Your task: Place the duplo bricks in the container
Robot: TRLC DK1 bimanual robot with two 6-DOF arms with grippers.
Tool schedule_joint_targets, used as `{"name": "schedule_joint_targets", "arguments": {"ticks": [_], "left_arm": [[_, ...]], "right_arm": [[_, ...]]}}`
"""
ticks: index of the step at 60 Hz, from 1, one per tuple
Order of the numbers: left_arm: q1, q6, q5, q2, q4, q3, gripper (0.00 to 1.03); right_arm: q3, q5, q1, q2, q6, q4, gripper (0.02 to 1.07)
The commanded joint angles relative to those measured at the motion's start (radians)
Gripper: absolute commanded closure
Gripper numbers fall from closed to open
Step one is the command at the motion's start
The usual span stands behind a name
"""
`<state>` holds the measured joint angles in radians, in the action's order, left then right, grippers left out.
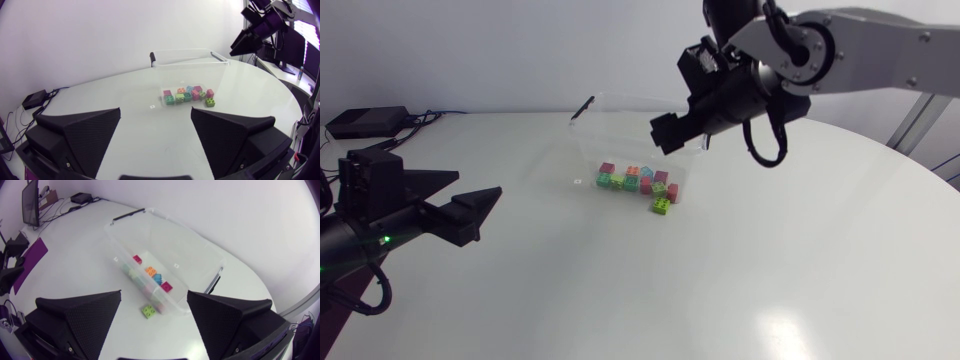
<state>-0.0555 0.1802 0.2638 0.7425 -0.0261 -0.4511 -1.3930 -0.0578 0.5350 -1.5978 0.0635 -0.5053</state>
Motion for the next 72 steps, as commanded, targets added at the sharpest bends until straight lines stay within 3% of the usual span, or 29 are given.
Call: {"name": "schedule_joint_targets", "arguments": {"ticks": [1,15,50,65,72], "left_arm": [[-0.009,-0.001,0.008,-0.011,-0.005,0.026,0.05],[-0.007,-0.001,0.008,-0.011,0.003,0.035,0.05],[0.003,0.004,0.014,0.011,0.043,0.061,0.05],[0.011,0.018,0.026,-0.003,0.034,0.081,0.05],[0.009,0.024,0.049,-0.015,0.035,0.097,0.05]], "right_arm": [[0.115,0.023,0.008,-0.008,0.004,0.027,0.11],[0.166,0.038,-0.007,-0.133,0.022,0.119,0.16],[-0.090,0.029,-0.122,-0.361,0.062,0.139,0.16],[0.077,0.035,-0.052,-0.337,0.045,0.205,0.16],[0.086,0.090,-0.058,-0.378,0.102,0.205,0.16]]}}
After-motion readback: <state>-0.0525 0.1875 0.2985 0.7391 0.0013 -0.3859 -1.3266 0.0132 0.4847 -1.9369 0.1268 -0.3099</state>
